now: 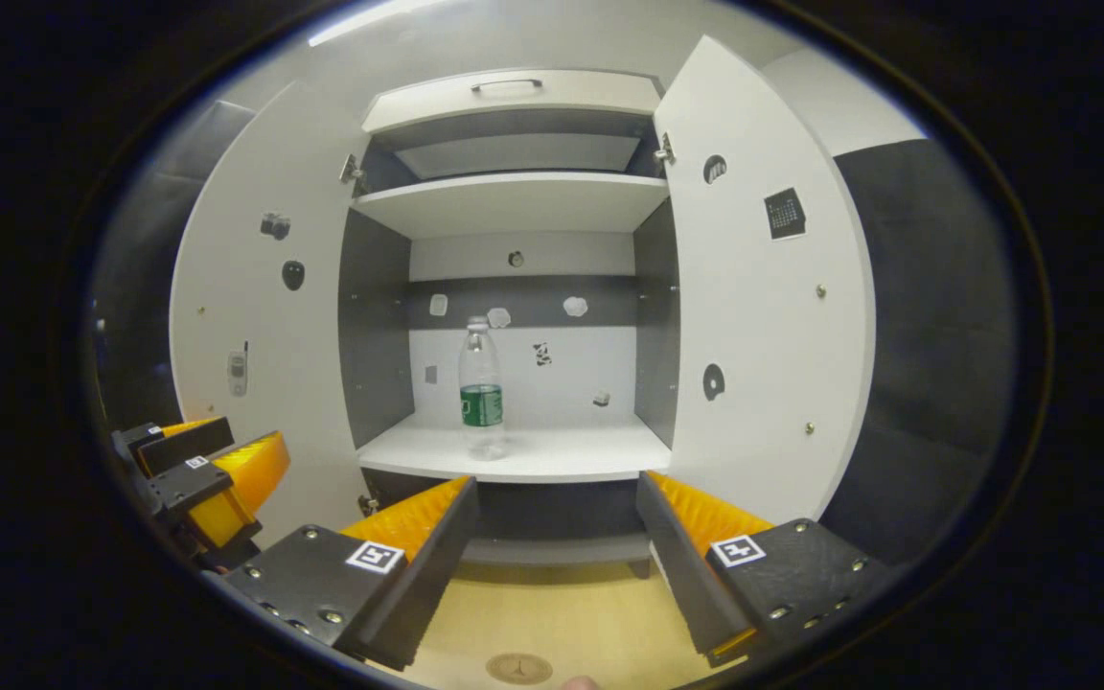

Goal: Grasp the bottle in the cabinet with the left hand and place it on the coaster, then close the right door with the right hand and the left door with the left hand.

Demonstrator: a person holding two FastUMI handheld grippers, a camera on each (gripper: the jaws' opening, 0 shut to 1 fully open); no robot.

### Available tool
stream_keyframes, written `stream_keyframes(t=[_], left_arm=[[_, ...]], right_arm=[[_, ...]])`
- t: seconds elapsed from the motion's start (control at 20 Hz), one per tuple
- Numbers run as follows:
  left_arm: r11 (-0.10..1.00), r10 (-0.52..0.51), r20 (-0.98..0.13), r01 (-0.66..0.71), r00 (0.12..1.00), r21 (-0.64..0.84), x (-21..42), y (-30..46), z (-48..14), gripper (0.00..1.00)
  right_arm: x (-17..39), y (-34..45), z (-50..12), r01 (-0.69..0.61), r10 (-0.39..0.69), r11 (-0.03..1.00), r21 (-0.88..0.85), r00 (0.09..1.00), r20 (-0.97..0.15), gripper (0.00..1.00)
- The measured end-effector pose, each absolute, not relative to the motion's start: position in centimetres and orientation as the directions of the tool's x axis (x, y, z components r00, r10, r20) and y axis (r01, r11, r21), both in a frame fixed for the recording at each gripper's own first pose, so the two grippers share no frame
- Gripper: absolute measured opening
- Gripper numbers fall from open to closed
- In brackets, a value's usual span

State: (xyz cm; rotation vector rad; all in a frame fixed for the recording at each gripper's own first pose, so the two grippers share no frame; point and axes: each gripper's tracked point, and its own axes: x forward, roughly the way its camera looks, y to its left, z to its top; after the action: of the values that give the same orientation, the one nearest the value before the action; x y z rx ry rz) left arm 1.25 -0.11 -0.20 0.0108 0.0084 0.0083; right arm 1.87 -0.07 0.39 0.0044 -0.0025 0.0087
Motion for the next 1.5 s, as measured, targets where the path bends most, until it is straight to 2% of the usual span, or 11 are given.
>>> stream_keyframes(t=[0.4,0.7,1.05,1.5], left_arm=[[1.000,0.005,-0.008,-0.005,1.000,0.014,2.4,-0.7,-0.1,0.96],[0.999,-0.036,-0.019,0.037,0.999,0.006,5.3,-3.4,-0.3,0.96],[0.994,-0.103,-0.029,0.104,0.994,0.024,12.7,-7.8,-1.3,0.96],[0.991,-0.134,-0.081,0.135,0.988,0.000,22.8,-10.8,-3.6,0.97]], right_arm=[[2.8,-0.5,0.7,0.000,0.000,1.000,0.009,1.000,0.008,1.00],[3.2,-1.0,0.7,0.005,-0.005,1.000,0.007,1.000,0.000,1.00],[3.6,-1.9,-0.3,0.014,-0.015,1.000,-0.013,0.999,-0.031,1.00],[5.0,-3.1,-1.4,0.024,-0.027,0.999,-0.042,0.997,-0.079,1.00]])
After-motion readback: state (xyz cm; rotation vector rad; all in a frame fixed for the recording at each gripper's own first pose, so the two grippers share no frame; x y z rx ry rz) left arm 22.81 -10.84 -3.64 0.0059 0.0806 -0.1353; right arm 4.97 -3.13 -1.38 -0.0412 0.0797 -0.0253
